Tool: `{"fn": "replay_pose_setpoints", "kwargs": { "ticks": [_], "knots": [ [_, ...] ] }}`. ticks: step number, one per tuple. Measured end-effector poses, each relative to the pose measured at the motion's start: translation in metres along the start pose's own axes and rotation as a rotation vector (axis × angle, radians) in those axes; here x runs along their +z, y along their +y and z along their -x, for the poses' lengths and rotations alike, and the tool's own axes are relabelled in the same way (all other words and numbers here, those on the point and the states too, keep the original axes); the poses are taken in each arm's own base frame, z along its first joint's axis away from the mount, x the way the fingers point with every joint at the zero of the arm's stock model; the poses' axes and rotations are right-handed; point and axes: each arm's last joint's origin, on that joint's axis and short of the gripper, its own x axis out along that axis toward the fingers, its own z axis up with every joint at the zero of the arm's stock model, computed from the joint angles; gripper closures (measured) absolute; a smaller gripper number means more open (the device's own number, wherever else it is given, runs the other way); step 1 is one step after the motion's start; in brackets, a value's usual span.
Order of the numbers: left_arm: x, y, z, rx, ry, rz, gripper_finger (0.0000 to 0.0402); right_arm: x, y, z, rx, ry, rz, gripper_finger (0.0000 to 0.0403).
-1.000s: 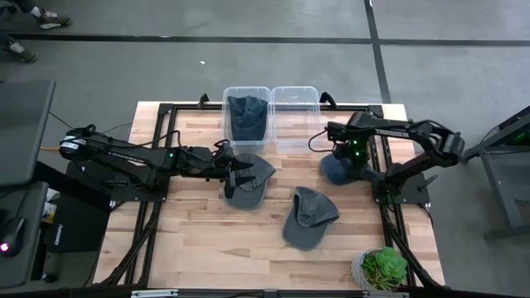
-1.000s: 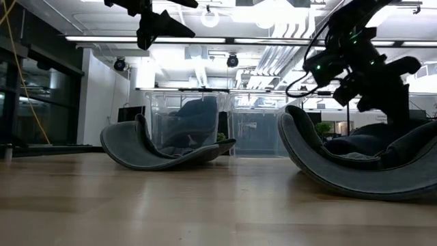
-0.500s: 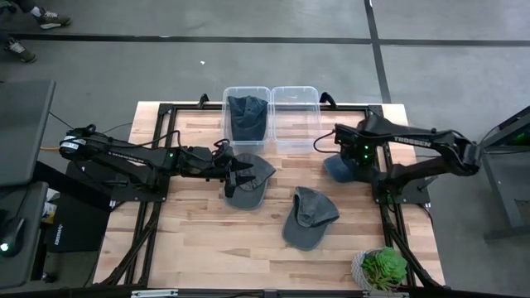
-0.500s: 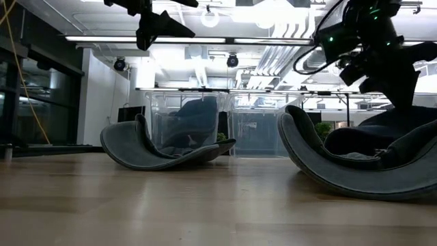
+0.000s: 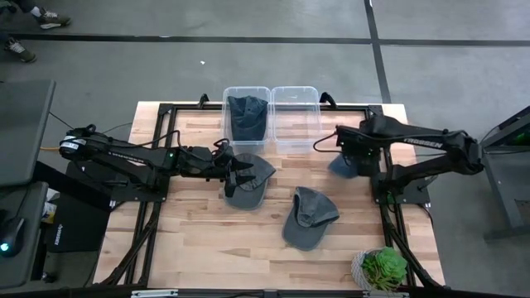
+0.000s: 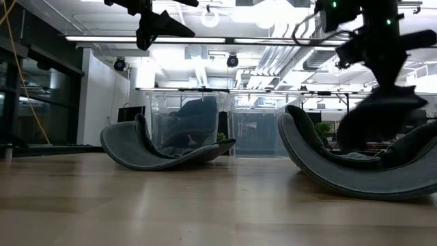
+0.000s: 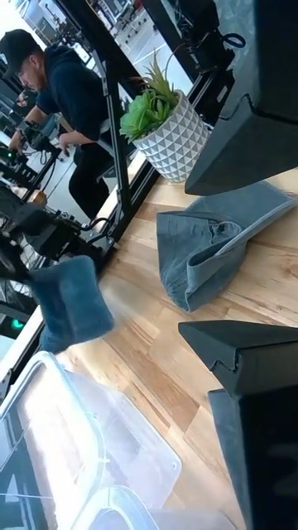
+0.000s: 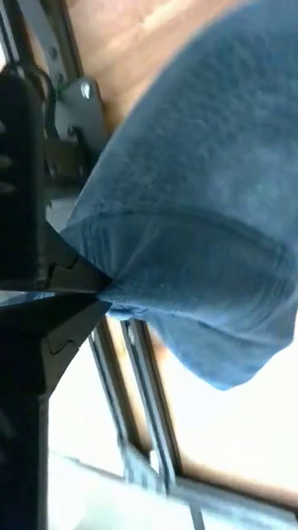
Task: Pick & Place hat
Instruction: Put the blue cap into the left transparent bin
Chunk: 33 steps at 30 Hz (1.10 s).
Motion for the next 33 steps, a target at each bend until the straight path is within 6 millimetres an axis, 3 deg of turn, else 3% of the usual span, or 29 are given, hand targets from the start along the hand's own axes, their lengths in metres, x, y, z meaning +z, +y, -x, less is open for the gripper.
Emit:
{"fn": "replay_pose_setpoints", "kwargs": {
  "ticks": [15, 23, 33],
  "knots": [
    [0.001, 0.001, 0.000, 0.044, -0.033, 0.062, 0.0197, -0.005, -0.019, 0.084, -0.218, -0.292, -0.058, 0.0403],
    [0.009, -0.001, 0.000, 0.039, -0.136, 0.120, 0.0197, -0.013, -0.028, 0.114, -0.278, -0.407, -0.050, 0.0403],
    [0.041, 0.034, -0.002, 0.089, -0.284, 0.293, 0.0197, 0.006, -0.036, 0.142, -0.330, -0.641, 0.003, 0.0403]
  ]
}}
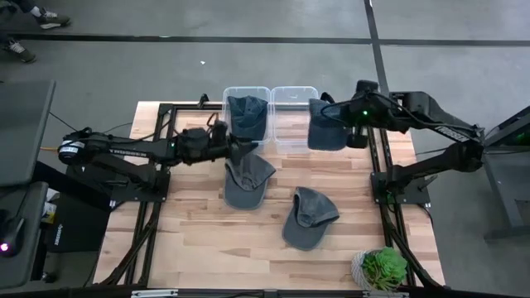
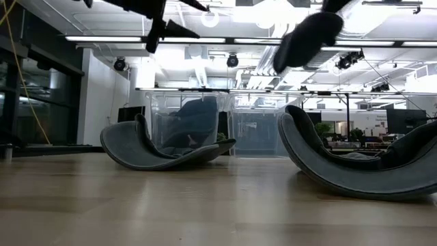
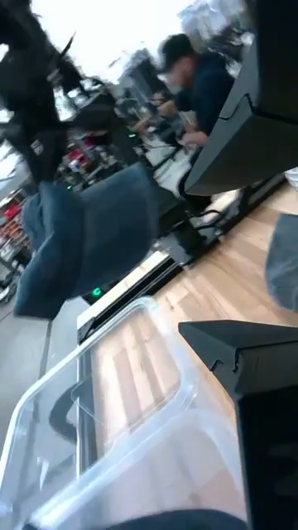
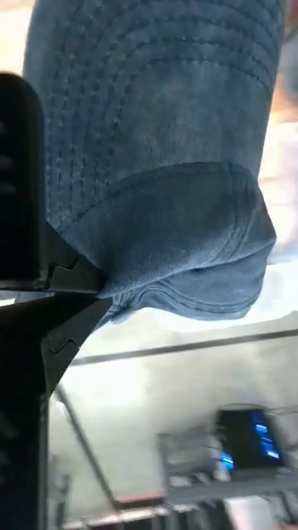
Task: Pick & Place hat
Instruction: Put the blue cap into the left transparent bin
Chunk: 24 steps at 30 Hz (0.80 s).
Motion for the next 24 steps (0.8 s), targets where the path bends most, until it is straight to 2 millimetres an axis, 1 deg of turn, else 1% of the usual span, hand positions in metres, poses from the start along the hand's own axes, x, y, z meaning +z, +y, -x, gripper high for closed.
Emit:
{"fn": "replay_pose_setpoints", "kwargs": {
  "ticks": [7, 12, 14, 19, 21, 24],
  "knots": [
    [0.023, 0.023, -0.006, 0.016, -0.014, 0.122, 0.0197, 0.030, -0.002, -0.012, -0.006, -0.168, 0.050, 0.0403],
    [0.042, 0.041, -0.008, 0.044, -0.050, 0.249, 0.0191, 0.050, -0.006, -0.019, -0.058, -0.286, 0.061, 0.0403],
    [0.048, 0.047, -0.008, 0.051, -0.061, 0.295, 0.0178, 0.057, -0.008, -0.021, -0.064, -0.345, 0.049, 0.0403],
    [0.058, 0.056, -0.007, 0.020, -0.038, 0.387, 0.0125, 0.073, -0.019, -0.028, -0.055, -0.500, 0.000, 0.0403],
    [0.061, 0.057, -0.007, -0.006, -0.041, 0.391, 0.0107, 0.077, -0.024, -0.035, -0.056, -0.516, -0.011, 0.0403],
    [0.066, 0.052, -0.007, -0.070, -0.074, 0.380, 0.0091, 0.079, -0.031, -0.046, -0.039, -0.538, -0.031, 0.0403]
  ]
}}
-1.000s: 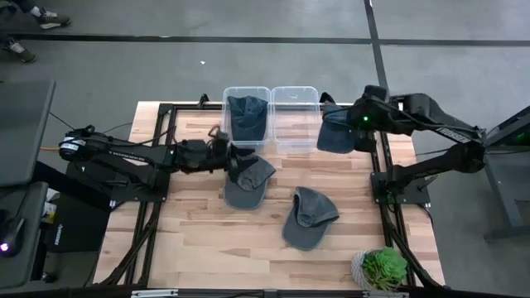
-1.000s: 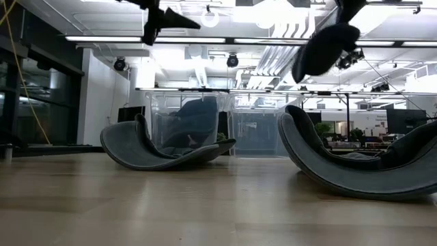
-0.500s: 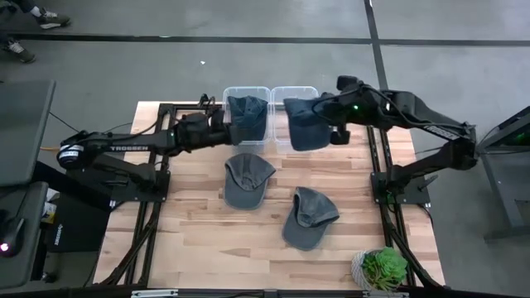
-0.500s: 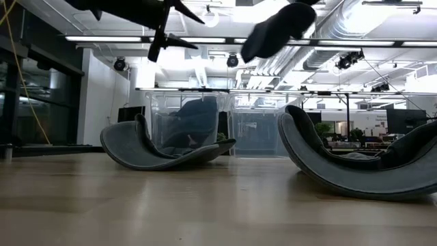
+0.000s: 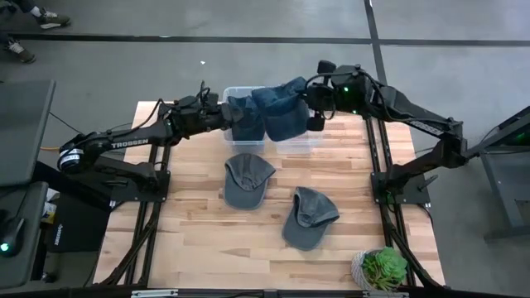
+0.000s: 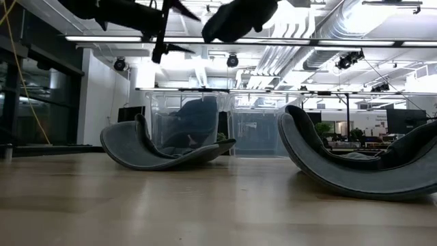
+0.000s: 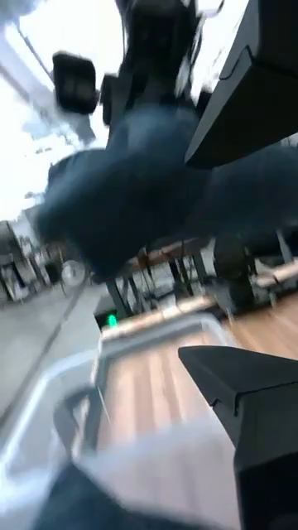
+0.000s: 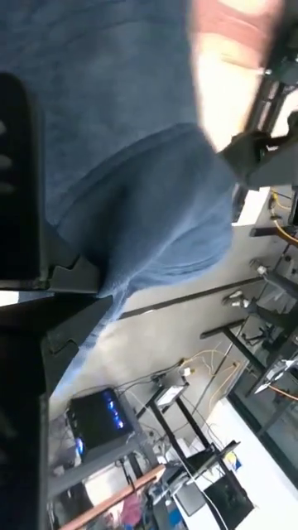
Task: Pick & Place hat
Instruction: Put the blue cap into the left transparent bin
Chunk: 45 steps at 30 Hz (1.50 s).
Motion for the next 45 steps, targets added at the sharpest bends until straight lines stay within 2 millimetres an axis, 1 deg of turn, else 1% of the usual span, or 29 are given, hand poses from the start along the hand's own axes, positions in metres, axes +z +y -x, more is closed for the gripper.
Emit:
{"fn": "replay_pose_setpoints", "kwargs": {
  "ticks": [2, 5, 11, 16, 21, 25, 29, 34, 36, 39, 43, 45],
  "knots": [
    [0.001, -0.004, 0.000, -0.036, -0.015, -0.003, 0.0088, -0.002, -0.005, -0.007, 0.003, -0.011, -0.024, 0.0403],
    [0.002, -0.005, 0.000, -0.046, -0.026, -0.004, 0.0087, -0.006, -0.011, -0.015, 0.005, -0.026, -0.038, 0.0403],
    [0.003, -0.001, 0.000, 0.011, -0.080, -0.002, 0.0087, -0.007, -0.020, -0.017, 0.009, -0.077, -0.053, 0.0403],
    [0.000, 0.009, -0.014, 0.002, -0.079, 0.004, 0.0087, -0.010, -0.027, -0.023, 0.008, -0.106, -0.064, 0.0403],
    [-0.003, 0.017, -0.030, -0.049, -0.084, 0.028, 0.0087, -0.017, -0.030, -0.034, 0.016, -0.075, -0.070, 0.0403],
    [-0.002, 0.014, -0.036, -0.142, -0.112, 0.030, 0.0087, -0.024, -0.037, -0.038, 0.029, -0.071, -0.086, 0.0403],
    [-0.001, 0.015, -0.039, -0.141, -0.118, 0.038, 0.0087, -0.024, -0.042, -0.037, 0.022, -0.101, -0.099, 0.0403],
    [-0.001, 0.014, -0.043, -0.134, -0.121, 0.039, 0.0087, -0.023, -0.044, -0.037, 0.036, -0.140, -0.098, 0.0403],
    [0.001, 0.011, -0.045, -0.153, -0.132, 0.038, 0.0087, -0.023, -0.044, -0.042, 0.039, -0.150, -0.098, 0.0403],
    [0.000, 0.014, -0.049, -0.127, -0.122, 0.039, 0.0087, -0.026, -0.041, -0.053, 0.059, -0.124, -0.100, 0.0403],
    [0.004, 0.005, -0.049, -0.169, -0.139, 0.032, 0.0087, -0.031, -0.037, -0.068, 0.099, -0.109, -0.102, 0.0403],
    [0.003, 0.006, -0.049, -0.165, -0.138, 0.033, 0.0087, -0.032, -0.036, -0.073, 0.114, -0.110, -0.102, 0.0403]
  ]
}}
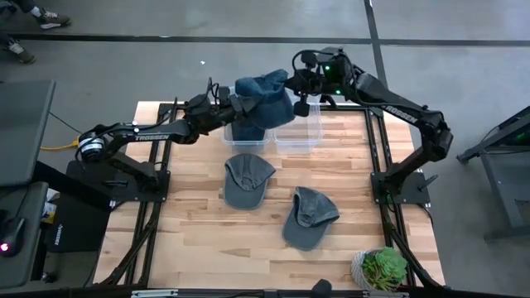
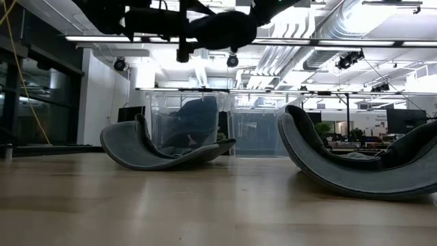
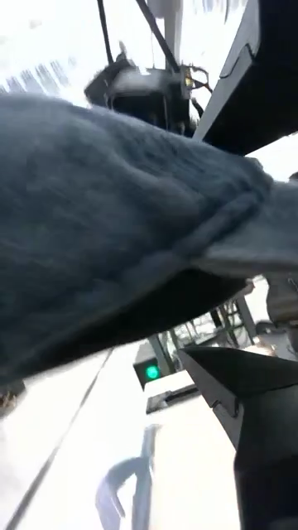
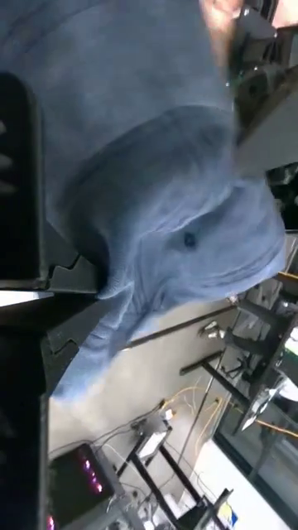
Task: Pick & Place hat
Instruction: Put the blue cap into the left transparent bin
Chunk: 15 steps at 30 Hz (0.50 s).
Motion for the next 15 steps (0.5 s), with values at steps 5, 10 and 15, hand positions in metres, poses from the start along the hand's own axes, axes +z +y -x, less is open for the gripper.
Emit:
{"fn": "replay_pose_setpoints", "kwargs": {
  "ticks": [5, 10, 15],
  "knots": [
    [-0.0005, 0.0012, -0.0001, 0.005, 0.001, -0.003, 0.0087, -0.0051, 0.0020, -0.0095, 0.032, 0.016, -0.005, 0.0403],
    [0.0005, 0.0023, 0.0000, 0.026, -0.034, -0.003, 0.0090, -0.0058, 0.0068, -0.0092, 0.071, 0.031, -0.003, 0.0403],
    [0.0005, 0.0027, 0.0000, 0.031, -0.037, -0.005, 0.0133, -0.0059, 0.0075, -0.0092, 0.088, 0.026, -0.004, 0.0403]
  ]
}}
